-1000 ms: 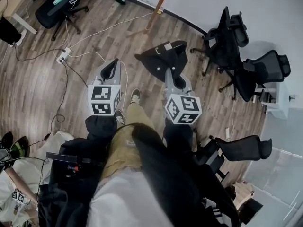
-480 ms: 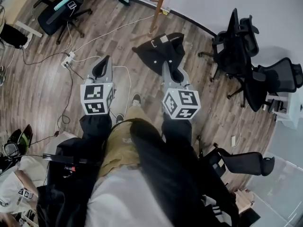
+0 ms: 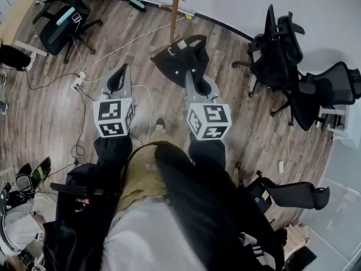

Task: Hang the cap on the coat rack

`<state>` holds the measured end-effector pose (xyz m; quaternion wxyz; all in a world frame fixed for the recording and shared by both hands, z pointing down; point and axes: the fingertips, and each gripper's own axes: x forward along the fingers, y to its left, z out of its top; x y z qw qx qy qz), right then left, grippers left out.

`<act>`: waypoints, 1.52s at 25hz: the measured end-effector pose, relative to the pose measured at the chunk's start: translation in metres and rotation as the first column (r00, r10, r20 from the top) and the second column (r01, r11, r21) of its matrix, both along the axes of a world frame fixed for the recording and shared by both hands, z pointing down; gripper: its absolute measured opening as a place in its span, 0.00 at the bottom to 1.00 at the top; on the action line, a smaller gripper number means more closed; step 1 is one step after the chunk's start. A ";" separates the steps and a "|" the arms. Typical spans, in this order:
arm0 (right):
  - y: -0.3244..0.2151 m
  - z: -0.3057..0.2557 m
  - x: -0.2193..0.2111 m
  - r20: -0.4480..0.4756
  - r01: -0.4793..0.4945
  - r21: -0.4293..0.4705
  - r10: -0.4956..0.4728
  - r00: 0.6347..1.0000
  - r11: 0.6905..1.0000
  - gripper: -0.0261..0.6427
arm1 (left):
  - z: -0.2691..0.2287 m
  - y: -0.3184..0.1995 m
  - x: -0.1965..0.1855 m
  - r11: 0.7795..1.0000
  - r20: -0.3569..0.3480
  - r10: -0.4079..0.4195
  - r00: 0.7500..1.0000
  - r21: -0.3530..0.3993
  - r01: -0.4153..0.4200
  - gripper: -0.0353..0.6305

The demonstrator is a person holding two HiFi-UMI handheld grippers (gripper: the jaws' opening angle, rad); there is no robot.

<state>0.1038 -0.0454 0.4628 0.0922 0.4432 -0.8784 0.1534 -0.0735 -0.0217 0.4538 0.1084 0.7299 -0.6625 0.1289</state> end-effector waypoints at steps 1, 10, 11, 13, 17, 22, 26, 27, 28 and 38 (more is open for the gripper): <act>0.000 0.000 0.001 -0.002 -0.003 -0.001 0.003 1.000 1.000 0.05 | 0.000 -0.001 -0.001 1.000 -0.005 -0.006 1.000 0.001 0.006 0.05; -0.025 0.008 0.004 -0.044 -0.031 -0.002 0.031 0.999 1.000 0.05 | 0.007 -0.039 -0.001 1.000 -0.062 0.014 0.998 0.018 -0.013 0.05; -0.029 0.008 0.002 -0.049 -0.036 0.000 0.036 0.998 0.999 0.05 | 0.007 -0.045 -0.001 1.000 -0.070 0.024 0.997 0.022 -0.022 0.05; -0.036 0.005 -0.003 -0.058 -0.045 0.007 0.045 0.997 0.999 0.05 | 0.005 -0.057 -0.002 0.999 -0.086 0.042 0.995 0.033 -0.039 0.05; -0.055 -0.003 -0.010 -0.115 -0.057 0.042 0.061 0.992 0.998 0.05 | -0.001 -0.086 -0.001 0.995 -0.112 0.079 0.991 0.064 -0.072 0.05; -0.089 -0.010 -0.017 -0.143 -0.075 0.047 0.081 0.986 0.996 0.05 | -0.004 -0.125 -0.003 0.991 -0.141 0.120 0.983 0.072 -0.110 0.05; -0.120 -0.014 -0.034 -0.157 -0.086 0.044 0.092 0.983 0.995 0.05 | -0.007 -0.158 -0.007 0.985 -0.154 0.164 0.974 0.077 -0.154 0.05; -0.125 -0.014 -0.039 -0.160 -0.087 0.041 0.092 0.983 0.995 0.05 | -0.007 -0.165 -0.009 0.984 -0.156 0.172 0.973 0.076 -0.162 0.05; -0.130 -0.013 -0.044 -0.163 -0.088 0.038 0.093 0.982 0.995 0.05 | -0.007 -0.171 -0.011 0.983 -0.159 0.180 0.971 0.075 -0.170 0.05; -0.191 -0.006 -0.080 -0.192 -0.126 0.011 0.126 0.973 0.992 0.05 | 0.005 -0.234 -0.040 0.971 -0.185 0.238 0.953 0.049 -0.233 0.05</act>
